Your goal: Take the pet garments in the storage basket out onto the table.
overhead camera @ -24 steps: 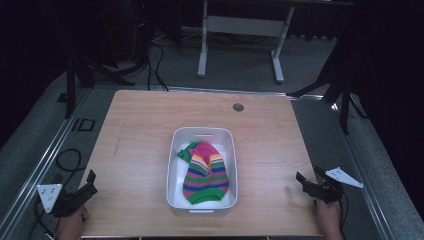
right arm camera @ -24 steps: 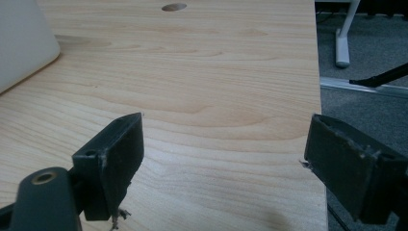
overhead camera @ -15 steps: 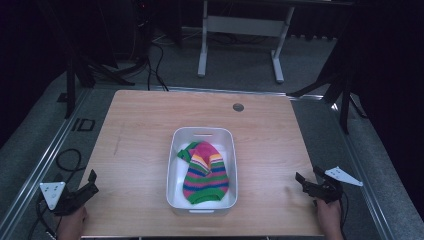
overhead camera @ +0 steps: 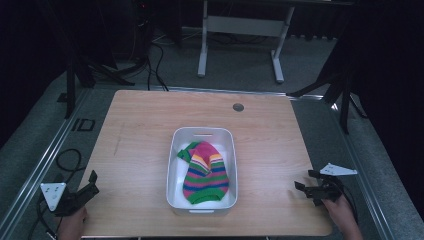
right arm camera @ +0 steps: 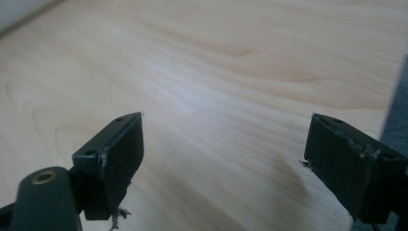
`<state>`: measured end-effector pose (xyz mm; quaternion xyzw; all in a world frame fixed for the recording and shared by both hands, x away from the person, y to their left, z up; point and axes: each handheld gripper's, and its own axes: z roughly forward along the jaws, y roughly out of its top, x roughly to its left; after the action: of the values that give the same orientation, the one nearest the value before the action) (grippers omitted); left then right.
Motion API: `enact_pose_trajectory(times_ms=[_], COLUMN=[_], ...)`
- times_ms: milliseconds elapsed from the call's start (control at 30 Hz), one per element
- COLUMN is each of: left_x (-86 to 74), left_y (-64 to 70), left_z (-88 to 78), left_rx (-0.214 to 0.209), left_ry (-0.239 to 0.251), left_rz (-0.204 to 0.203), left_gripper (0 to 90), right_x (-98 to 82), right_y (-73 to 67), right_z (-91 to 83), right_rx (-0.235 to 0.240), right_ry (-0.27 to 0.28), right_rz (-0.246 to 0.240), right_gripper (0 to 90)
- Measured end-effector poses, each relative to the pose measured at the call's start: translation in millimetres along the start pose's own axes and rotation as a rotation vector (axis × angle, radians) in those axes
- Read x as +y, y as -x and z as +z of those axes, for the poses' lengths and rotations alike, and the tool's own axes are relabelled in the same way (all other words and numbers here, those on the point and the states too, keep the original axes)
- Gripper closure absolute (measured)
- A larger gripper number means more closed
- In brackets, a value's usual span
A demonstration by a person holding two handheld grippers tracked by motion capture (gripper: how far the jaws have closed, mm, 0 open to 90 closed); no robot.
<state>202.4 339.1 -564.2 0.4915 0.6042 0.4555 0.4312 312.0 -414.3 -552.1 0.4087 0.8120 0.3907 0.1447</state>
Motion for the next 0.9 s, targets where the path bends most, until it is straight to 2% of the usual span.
enact_pose_trajectory(times_ms=[67,233,400,700,867,900], left_x=[0.0,-0.2,-0.4,-0.7,-0.7,-0.7], left_y=[0.0,-0.1,0.9,2.3,2.4,2.4], left_z=[0.2,0.7,0.9,1.7,1.7,1.7], left_rx=[-0.006,-0.017,-0.021,-0.035,-0.034,-0.034], left_ry=[-0.003,-0.010,-0.014,-0.025,-0.027,-0.027], left_rz=[-0.001,-0.001,0.008,0.027,0.030,0.030], left_gripper=[0.9,0.9,0.9,1.0,0.9,0.9], right_x=[6.3,24.2,46.0,88.8,115.3,115.3], right_y=[-2.9,-15.1,-30.7,-62.7,-80.2,-80.2], right_z=[1.7,6.7,12.4,20.9,21.9,21.9], right_rx=[0.030,0.103,0.150,0.267,0.308,0.308], right_ry=[-0.041,-0.089,-0.099,-0.106,-0.103,-0.103], right_rz=[-0.027,-0.069,-0.132,-0.239,-0.301,-0.301], right_gripper=[13.5,13.4,13.4,13.4,13.4,13.4])
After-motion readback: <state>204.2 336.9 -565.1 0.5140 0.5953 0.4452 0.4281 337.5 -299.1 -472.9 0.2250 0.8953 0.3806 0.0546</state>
